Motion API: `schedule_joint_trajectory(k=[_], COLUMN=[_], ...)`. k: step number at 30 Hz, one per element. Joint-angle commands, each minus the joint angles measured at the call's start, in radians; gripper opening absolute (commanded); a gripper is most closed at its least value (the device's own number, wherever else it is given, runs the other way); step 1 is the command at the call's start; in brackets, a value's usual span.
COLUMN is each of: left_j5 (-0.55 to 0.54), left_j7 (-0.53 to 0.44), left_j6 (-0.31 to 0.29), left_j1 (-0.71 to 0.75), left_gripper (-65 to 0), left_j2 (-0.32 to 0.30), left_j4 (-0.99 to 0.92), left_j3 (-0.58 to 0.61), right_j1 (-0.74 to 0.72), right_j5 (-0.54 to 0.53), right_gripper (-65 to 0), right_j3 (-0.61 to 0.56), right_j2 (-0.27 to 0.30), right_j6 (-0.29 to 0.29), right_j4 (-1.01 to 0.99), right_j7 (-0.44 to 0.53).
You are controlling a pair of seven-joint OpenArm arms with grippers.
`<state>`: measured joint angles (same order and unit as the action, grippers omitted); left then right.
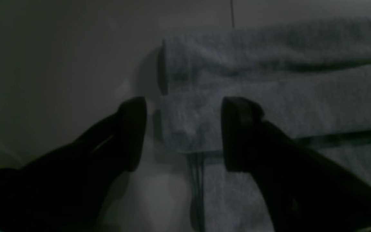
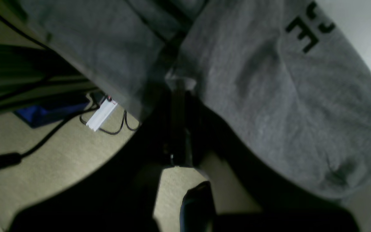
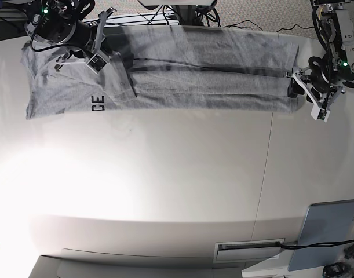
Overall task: Fold the T-shirt properly
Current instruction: 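Release the right gripper and reposition it on the folded collar end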
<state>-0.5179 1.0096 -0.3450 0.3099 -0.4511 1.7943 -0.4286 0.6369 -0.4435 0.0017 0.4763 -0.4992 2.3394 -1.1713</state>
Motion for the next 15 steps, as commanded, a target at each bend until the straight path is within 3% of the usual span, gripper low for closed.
schedule_joint_trajectory(k=[1, 5, 8, 12, 15], left_j5=[-0.007, -0.008, -0.007, -0.007, -0.008], left_j7=[-0.014, -0.014, -0.014, -0.014, -0.014], left_j6=[0.004, 0.004, 0.004, 0.004, 0.004], left_j1=[-0.005, -0.005, -0.005, -0.005, -0.005], left_gripper=[-27.7, -27.6, -27.7, -27.7, -27.7], left_j2=[-0.016, -0.017, -0.017, -0.017, -0.017], left_j4=[0.017, 0.017, 0.017, 0.017, 0.017], left_j3=[-0.008, -0.008, -0.008, -0.008, -0.008], right_j1=[0.003, 0.015, 0.015, 0.014, 0.014], right_j5=[-0.002, -0.001, -0.001, -0.002, -0.003], right_gripper=[-65.0, -65.0, -65.0, -42.3, -38.6], right_j3=[0.006, 0.006, 0.006, 0.006, 0.006], right_j2=[0.009, 0.009, 0.008, 0.009, 0.009], right_j6=[-0.003, -0.008, -0.049, -0.061, -0.061], right_j4=[0.017, 0.017, 0.017, 0.017, 0.017], right_j7=[0.011, 0.018, 0.035, 0.068, 0.068])
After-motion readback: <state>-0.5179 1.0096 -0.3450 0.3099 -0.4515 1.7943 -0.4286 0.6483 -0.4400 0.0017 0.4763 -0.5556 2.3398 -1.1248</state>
